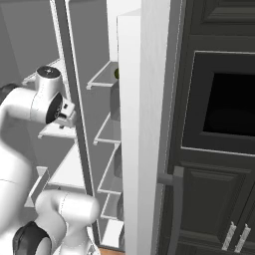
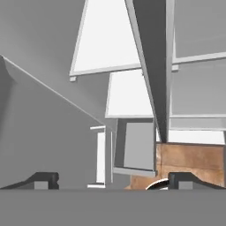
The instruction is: Take the lime and carrot from the fridge shelf and place them in the freezer drawer to begin freezing them.
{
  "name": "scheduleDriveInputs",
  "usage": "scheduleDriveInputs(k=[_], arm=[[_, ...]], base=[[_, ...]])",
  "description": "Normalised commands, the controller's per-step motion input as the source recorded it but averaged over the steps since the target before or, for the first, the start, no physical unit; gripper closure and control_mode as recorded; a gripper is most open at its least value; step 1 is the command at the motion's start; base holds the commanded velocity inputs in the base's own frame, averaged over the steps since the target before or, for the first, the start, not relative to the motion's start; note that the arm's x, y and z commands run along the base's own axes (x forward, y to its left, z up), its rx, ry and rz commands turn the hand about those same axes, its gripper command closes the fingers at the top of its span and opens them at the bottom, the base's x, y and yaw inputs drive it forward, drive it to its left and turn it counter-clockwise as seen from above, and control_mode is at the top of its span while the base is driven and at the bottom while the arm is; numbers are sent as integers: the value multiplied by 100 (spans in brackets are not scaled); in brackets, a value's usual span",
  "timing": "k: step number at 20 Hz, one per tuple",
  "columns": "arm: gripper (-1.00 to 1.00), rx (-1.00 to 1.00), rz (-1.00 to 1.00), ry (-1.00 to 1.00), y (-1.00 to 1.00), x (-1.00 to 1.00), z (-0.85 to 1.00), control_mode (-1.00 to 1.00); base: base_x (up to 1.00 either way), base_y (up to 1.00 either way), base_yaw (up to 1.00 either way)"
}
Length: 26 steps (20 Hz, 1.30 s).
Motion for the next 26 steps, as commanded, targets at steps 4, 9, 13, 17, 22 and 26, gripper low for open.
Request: scheduleDriveInputs(k=[4, 9, 13, 17, 22, 26], arm=[[-100, 10, 2, 0, 71, 0, 0, -100], [-100, 7, 9, 0, 89, 6, 0, -100], [-100, 3, 6, 0, 79, 0, 0, -100], [-100, 0, 3, -8, 66, 0, 0, -100], [-100, -3, 0, -13, 51, -11, 4, -100], [-100, -5, 0, -15, 23, -20, 8, -100]], base=[[0, 0, 0], [0, 0, 0], [0, 0, 0], [0, 0, 0], [0, 0, 0], [0, 0, 0]])
